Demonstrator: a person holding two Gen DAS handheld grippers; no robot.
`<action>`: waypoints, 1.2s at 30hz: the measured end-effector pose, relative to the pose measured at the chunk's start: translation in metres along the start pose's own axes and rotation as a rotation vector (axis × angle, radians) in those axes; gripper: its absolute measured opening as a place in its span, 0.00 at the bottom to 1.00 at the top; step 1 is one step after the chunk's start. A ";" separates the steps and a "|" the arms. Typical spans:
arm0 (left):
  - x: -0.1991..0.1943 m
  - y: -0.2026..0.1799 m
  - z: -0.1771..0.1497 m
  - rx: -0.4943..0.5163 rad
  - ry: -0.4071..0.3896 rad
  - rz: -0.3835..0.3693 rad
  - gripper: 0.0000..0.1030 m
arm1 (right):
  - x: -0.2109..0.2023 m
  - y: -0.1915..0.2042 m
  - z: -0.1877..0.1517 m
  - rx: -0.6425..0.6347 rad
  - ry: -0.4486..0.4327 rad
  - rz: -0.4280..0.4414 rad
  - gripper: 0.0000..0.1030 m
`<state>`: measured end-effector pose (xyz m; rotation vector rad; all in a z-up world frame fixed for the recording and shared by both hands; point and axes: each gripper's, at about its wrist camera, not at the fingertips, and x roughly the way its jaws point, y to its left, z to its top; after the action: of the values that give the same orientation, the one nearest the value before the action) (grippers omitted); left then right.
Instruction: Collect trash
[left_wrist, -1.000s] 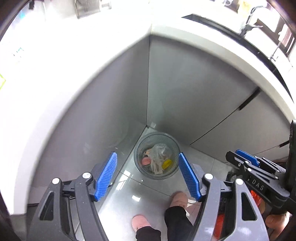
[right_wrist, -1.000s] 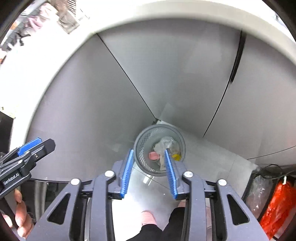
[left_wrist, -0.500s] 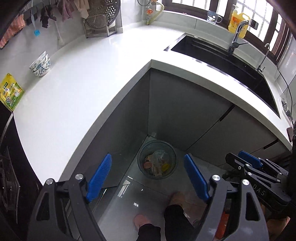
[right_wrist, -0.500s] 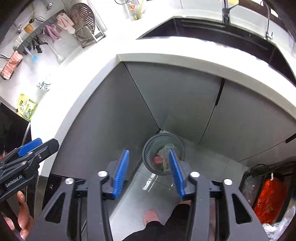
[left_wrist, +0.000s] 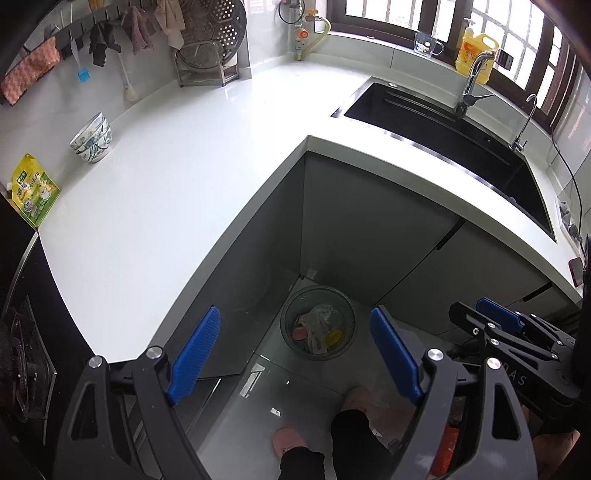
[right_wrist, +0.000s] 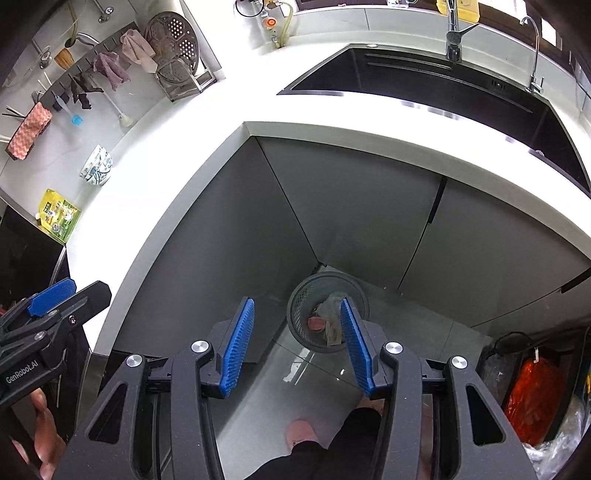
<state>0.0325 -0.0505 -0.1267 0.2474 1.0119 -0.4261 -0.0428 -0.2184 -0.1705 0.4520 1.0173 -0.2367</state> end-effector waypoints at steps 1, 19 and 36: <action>-0.001 -0.001 0.001 -0.001 -0.006 0.004 0.82 | -0.002 0.001 0.000 -0.001 -0.003 -0.001 0.46; -0.016 -0.002 -0.003 -0.003 -0.028 0.004 0.86 | -0.022 0.000 0.003 -0.010 -0.031 -0.010 0.50; -0.020 0.002 -0.004 -0.012 -0.028 0.017 0.93 | -0.027 0.008 0.006 -0.018 -0.046 -0.019 0.51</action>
<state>0.0213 -0.0429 -0.1111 0.2379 0.9839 -0.4071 -0.0492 -0.2145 -0.1429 0.4188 0.9781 -0.2533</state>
